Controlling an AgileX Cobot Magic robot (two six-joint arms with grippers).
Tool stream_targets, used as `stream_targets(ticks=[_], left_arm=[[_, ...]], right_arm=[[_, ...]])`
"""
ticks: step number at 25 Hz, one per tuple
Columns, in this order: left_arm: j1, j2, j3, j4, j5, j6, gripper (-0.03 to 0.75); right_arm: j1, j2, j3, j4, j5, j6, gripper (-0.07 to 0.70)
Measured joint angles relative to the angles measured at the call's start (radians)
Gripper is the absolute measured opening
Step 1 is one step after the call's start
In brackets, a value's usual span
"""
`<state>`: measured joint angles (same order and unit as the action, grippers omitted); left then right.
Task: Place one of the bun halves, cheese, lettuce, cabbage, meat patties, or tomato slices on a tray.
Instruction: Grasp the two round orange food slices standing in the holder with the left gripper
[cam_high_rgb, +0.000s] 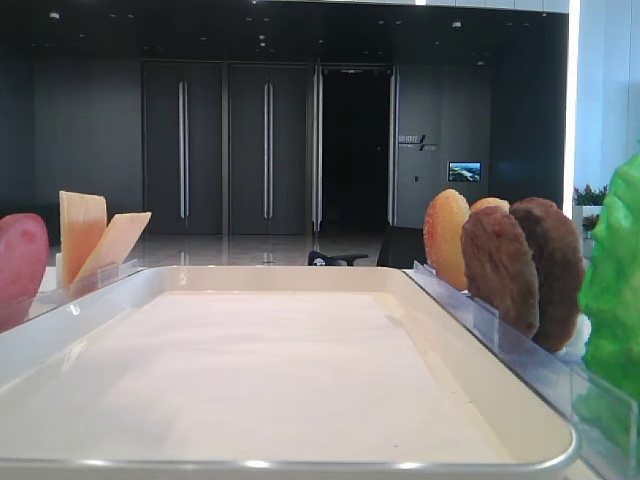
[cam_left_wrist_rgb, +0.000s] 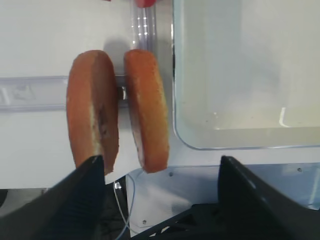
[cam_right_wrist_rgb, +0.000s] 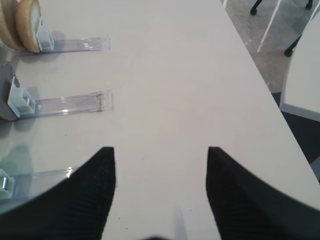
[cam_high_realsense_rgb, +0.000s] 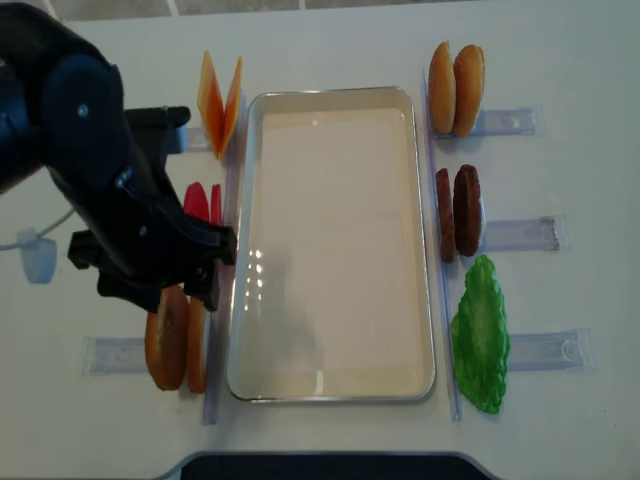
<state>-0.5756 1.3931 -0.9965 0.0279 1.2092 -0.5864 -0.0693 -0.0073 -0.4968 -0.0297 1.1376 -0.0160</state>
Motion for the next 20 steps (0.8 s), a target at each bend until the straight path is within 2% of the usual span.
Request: stream_targets(ticks=[20], left_arm=[[-0.012,0.141,0.000,0.013,-0.047,-0.002,0.534]], right_arm=[[0.000,0.000,0.000,0.000,0.000,0.000,0.415]])
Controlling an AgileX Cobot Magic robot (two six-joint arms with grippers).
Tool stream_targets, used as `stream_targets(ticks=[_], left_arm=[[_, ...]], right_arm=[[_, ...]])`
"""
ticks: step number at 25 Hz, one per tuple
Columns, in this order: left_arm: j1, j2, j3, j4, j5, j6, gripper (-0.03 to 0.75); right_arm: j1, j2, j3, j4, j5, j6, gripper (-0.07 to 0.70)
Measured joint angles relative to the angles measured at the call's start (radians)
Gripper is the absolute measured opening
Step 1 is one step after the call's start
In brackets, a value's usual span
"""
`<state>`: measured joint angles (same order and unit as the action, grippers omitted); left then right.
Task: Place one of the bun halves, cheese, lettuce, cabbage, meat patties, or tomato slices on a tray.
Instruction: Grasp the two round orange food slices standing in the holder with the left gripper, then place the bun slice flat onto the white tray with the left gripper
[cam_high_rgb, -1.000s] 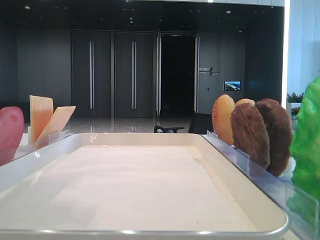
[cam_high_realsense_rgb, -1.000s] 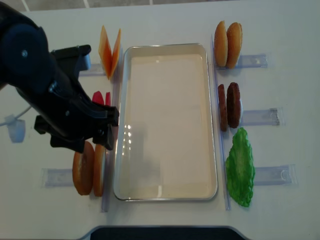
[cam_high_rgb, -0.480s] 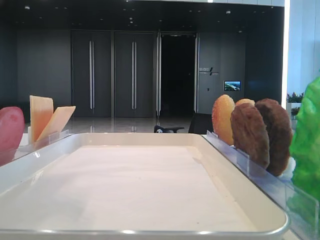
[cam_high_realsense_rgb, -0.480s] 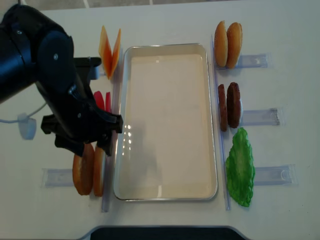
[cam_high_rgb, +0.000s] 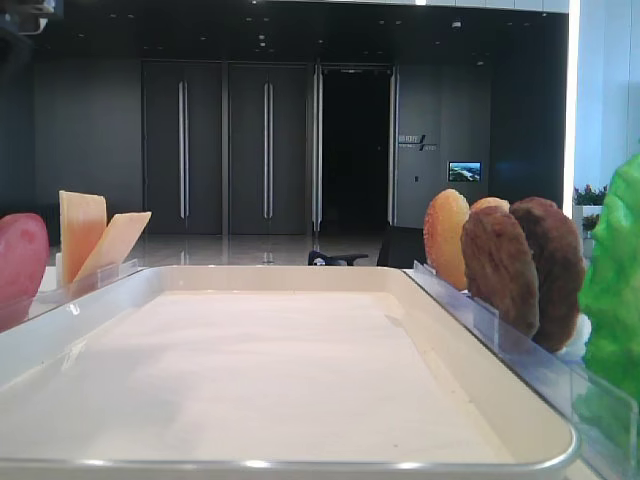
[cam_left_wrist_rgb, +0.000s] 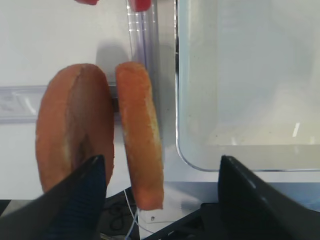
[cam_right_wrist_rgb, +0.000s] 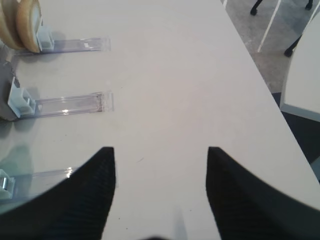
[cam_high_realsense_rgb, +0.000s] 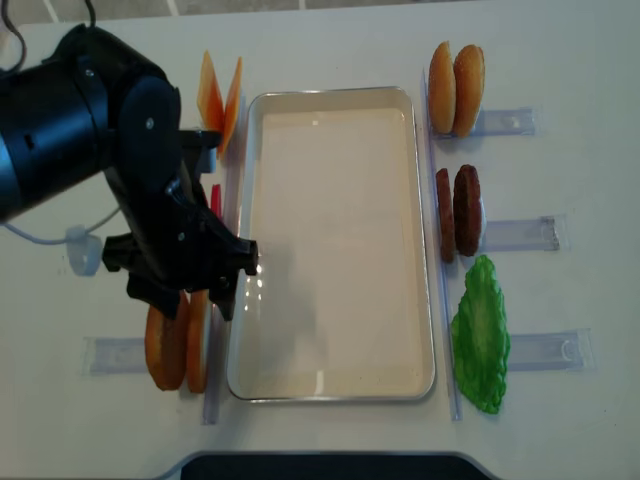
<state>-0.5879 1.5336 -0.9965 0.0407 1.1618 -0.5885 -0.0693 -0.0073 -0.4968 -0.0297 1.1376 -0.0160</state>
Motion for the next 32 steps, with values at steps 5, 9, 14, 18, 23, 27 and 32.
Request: stream_targets(ticks=[5,9,14,18,23,27,32], left_arm=[[0.000,0.036,0.000,0.006,-0.001,0.000,0.534],[0.000,0.057,0.000,0.010,-0.002,0.000,0.534],[0.000,0.083,0.000,0.015,-0.002,0.000,0.534],[0.000,0.094,-0.001,0.020,-0.002,0.000,0.517],[0.000,0.094,-0.001,0.034,-0.001,0.004,0.338],[0.000,0.094,-0.001,0.045,0.006,0.004,0.167],[0.000,0.094,-0.001,0.050,0.020,0.004,0.153]], right_arm=[[0.000,0.000,0.000,0.000,0.000,0.000,0.415],[0.000,0.000,0.000,0.000,0.000,0.000,0.415],[0.000,0.000,0.000,0.000,0.000,0.000,0.415],[0.000,0.000,0.000,0.000,0.000,0.000,0.415],[0.000,0.000,0.000,0.000,0.000,0.000,0.415],[0.000,0.000,0.000,0.000,0.000,0.000,0.415],[0.000,0.000,0.000,0.000,0.000,0.000,0.415]])
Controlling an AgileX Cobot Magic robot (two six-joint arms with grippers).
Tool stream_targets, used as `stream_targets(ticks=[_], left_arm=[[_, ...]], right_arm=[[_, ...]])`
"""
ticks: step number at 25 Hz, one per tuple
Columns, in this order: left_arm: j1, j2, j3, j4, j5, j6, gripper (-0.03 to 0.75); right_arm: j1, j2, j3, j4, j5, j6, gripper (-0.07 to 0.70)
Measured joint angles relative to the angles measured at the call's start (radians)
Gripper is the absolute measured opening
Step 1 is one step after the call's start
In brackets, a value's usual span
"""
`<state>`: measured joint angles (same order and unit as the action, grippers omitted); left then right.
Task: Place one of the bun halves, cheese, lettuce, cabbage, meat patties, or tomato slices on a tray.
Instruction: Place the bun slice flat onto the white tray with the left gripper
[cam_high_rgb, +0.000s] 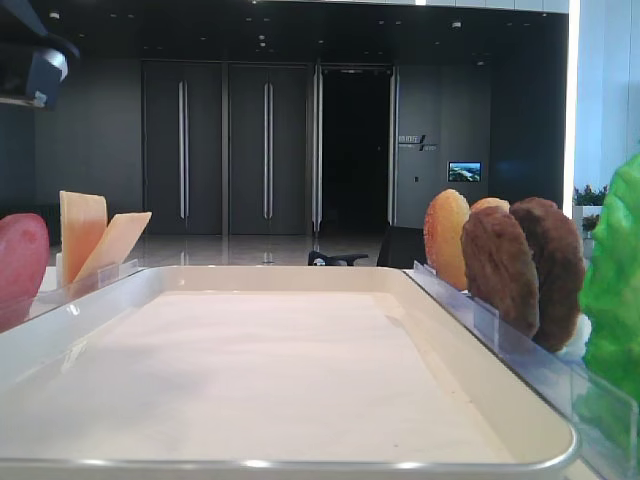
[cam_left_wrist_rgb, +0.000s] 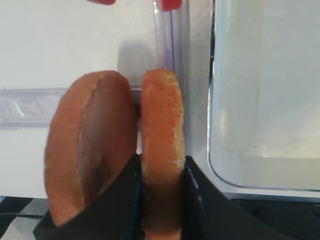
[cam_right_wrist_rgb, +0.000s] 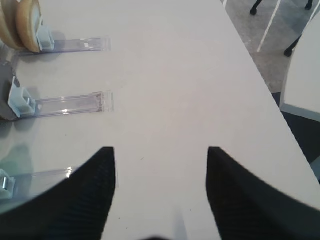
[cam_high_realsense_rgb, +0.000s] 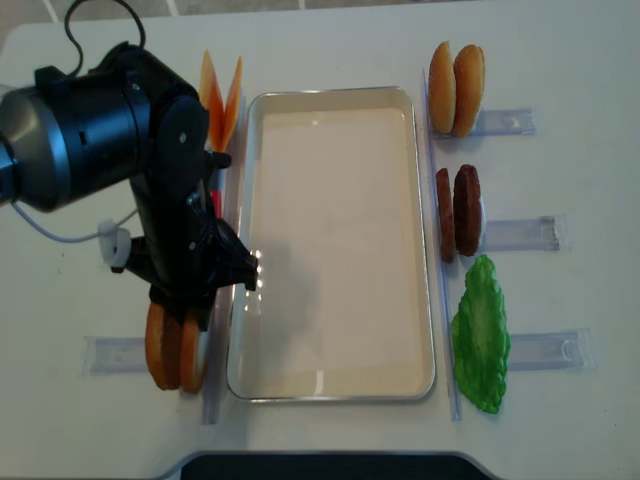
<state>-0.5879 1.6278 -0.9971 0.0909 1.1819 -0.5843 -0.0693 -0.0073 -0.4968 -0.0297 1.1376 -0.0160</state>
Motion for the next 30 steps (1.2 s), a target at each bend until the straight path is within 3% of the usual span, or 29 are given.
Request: stream_targets(ticks=[7,15,19,22,30], left_arm=[[0.000,-0.048,-0.001,-0.021,0.010,0.011,0.150],[0.000,-0.323,-0.001,-0.105,0.005,0.032,0.148],[0.000,-0.424,0.000,-0.202,-0.052,0.096,0.148],[0.013,-0.468,0.025,-0.304,-0.128,0.190,0.148],[0.184,-0.491,0.210,-0.639,-0.275,0.597,0.147]], right_arm=[[0.000,0.000,0.000,0.000,0.000,0.000,0.415],[0.000,0.000,0.000,0.000,0.000,0.000,0.415],[0.000,0.000,0.000,0.000,0.000,0.000,0.415],[0.000,0.000,0.000,0.000,0.000,0.000,0.415],[0.000,0.000,0.000,0.000,0.000,0.000,0.415]])
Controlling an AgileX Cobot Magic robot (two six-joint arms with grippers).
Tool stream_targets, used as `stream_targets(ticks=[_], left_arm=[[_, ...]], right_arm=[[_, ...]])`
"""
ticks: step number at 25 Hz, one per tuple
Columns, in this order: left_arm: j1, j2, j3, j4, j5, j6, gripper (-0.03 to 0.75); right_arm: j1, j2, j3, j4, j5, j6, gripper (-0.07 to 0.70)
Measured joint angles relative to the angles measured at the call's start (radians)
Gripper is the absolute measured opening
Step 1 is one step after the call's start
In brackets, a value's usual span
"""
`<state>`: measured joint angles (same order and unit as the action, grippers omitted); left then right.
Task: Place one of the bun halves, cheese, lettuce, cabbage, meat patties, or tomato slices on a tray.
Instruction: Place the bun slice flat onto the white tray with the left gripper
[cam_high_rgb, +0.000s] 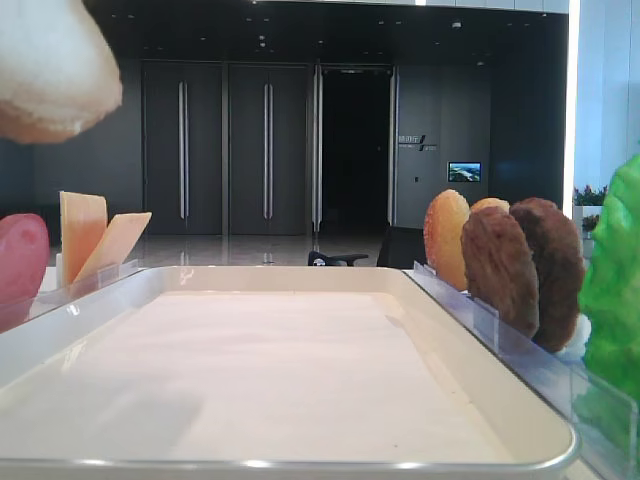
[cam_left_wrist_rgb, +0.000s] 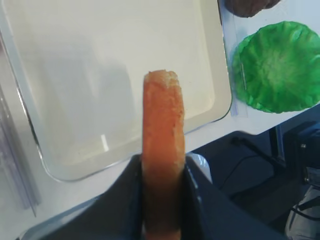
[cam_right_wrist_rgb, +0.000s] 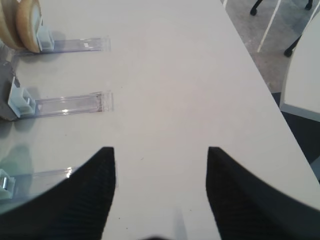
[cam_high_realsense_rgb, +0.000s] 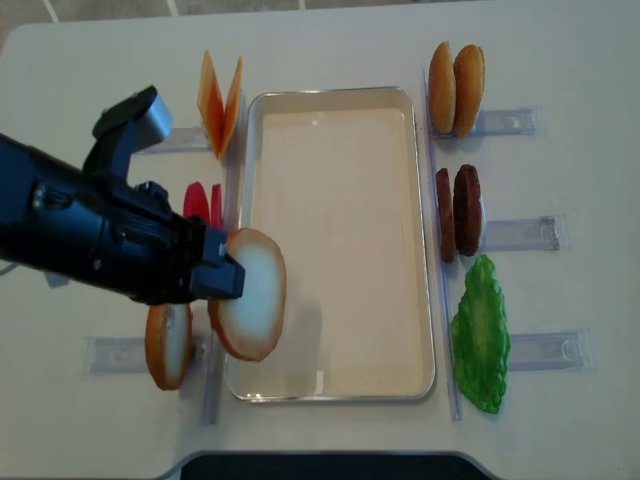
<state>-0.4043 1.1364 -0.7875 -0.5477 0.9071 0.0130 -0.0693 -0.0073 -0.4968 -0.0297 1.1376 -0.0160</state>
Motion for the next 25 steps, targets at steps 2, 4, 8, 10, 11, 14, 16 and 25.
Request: stream_targets(ticks=[2,4,8,10,11,14,16,25], left_arm=[[0.048,0.000,0.040,-0.112,-0.039,0.129,0.147],[0.077,0.001,0.067,-0.252,-0.069,0.275,0.147],[0.090,0.055,0.095,-0.438,-0.083,0.483,0.146],[0.090,0.104,0.098,-0.503,-0.074,0.556,0.146],[0.090,0.132,0.098,-0.539,-0.067,0.594,0.146],[0.090,0.204,0.098,-0.611,-0.064,0.666,0.146],[0.090,0.243,0.098,-0.622,-0.071,0.684,0.146],[0.090,0.390,0.098,-0.632,-0.105,0.721,0.146]], right_arm=[[0.000,0.000,0.000,0.000,0.000,0.000,0.415],[0.000,0.000,0.000,0.000,0.000,0.000,0.415],[0.000,0.000,0.000,0.000,0.000,0.000,0.415],[0.000,0.000,0.000,0.000,0.000,0.000,0.415],[0.000,0.000,0.000,0.000,0.000,0.000,0.415],[0.000,0.000,0.000,0.000,0.000,0.000,0.415],[0.000,0.000,0.000,0.000,0.000,0.000,0.415],[0.000,0.000,0.000,0.000,0.000,0.000,0.415]])
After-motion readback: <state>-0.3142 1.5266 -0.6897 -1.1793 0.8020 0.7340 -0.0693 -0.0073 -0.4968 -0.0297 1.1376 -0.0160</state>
